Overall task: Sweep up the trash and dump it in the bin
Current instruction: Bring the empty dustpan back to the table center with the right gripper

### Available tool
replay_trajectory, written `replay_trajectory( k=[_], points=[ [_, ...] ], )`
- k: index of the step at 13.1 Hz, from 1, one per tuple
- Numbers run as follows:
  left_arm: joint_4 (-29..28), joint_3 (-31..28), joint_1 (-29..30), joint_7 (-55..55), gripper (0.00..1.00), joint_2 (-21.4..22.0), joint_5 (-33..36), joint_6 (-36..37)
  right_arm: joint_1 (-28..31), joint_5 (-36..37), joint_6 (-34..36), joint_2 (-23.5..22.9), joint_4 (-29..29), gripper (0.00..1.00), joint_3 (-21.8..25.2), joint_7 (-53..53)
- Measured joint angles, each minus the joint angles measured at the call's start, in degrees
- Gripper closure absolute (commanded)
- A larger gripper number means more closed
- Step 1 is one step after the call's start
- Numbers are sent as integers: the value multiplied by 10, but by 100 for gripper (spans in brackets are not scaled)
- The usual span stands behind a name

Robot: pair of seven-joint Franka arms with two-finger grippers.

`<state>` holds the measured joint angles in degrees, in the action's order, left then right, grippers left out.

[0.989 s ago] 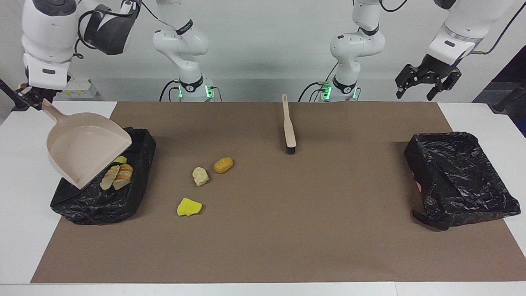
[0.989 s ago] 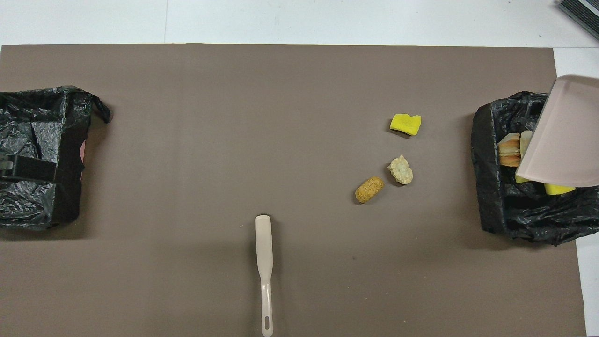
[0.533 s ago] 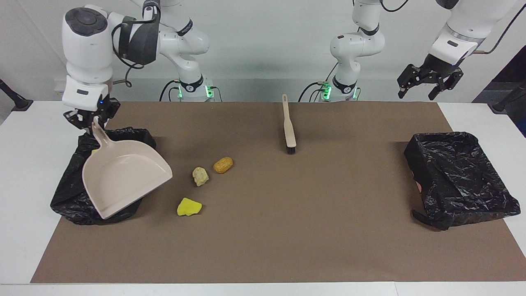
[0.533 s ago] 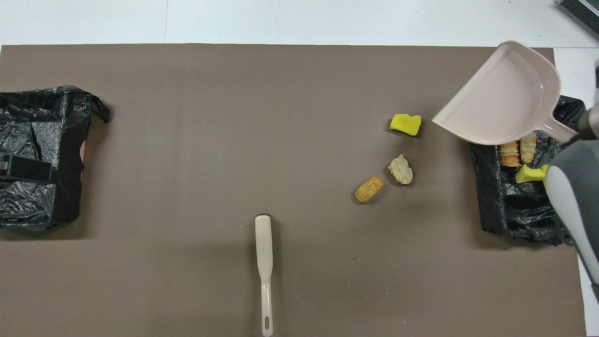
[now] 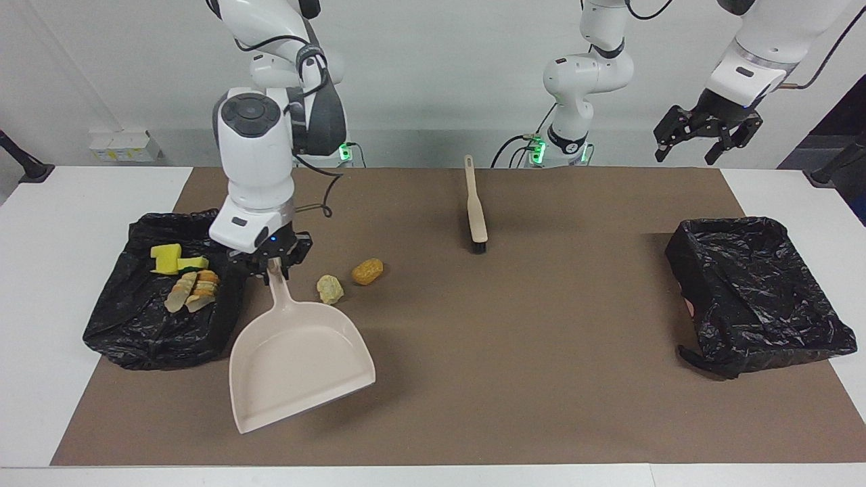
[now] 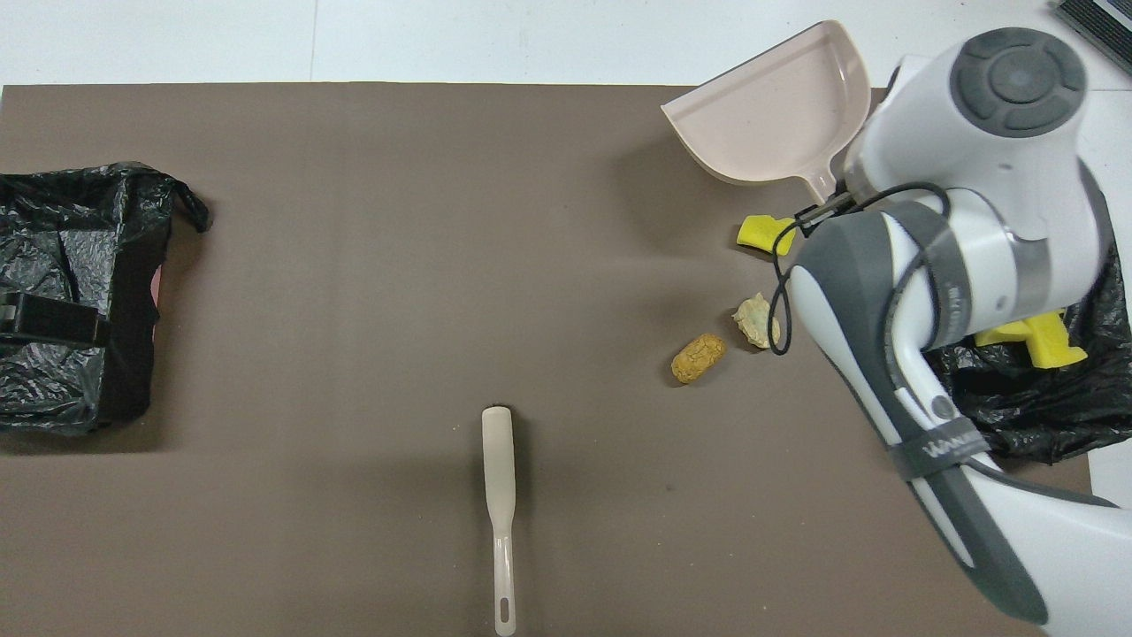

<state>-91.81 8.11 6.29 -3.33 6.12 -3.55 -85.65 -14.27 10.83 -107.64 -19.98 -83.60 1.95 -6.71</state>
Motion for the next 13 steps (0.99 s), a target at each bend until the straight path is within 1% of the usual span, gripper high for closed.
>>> replay_trajectory(
  k=[4, 7, 8, 13],
  points=[
    [0, 0, 0, 0, 0, 0, 0, 0, -62, -7, -2, -81, 97, 100, -8, 141],
    [0, 0, 0, 0, 0, 0, 0, 0, -83, -9, -2, -140, 152, 100, -42, 244],
    [0, 0, 0, 0, 0, 0, 0, 0, -90, -9, -2, -153, 165, 100, -53, 268],
    [0, 0, 0, 0, 0, 0, 0, 0, -165, -15, -26, -200, 191, 100, -68, 394]
  ],
)
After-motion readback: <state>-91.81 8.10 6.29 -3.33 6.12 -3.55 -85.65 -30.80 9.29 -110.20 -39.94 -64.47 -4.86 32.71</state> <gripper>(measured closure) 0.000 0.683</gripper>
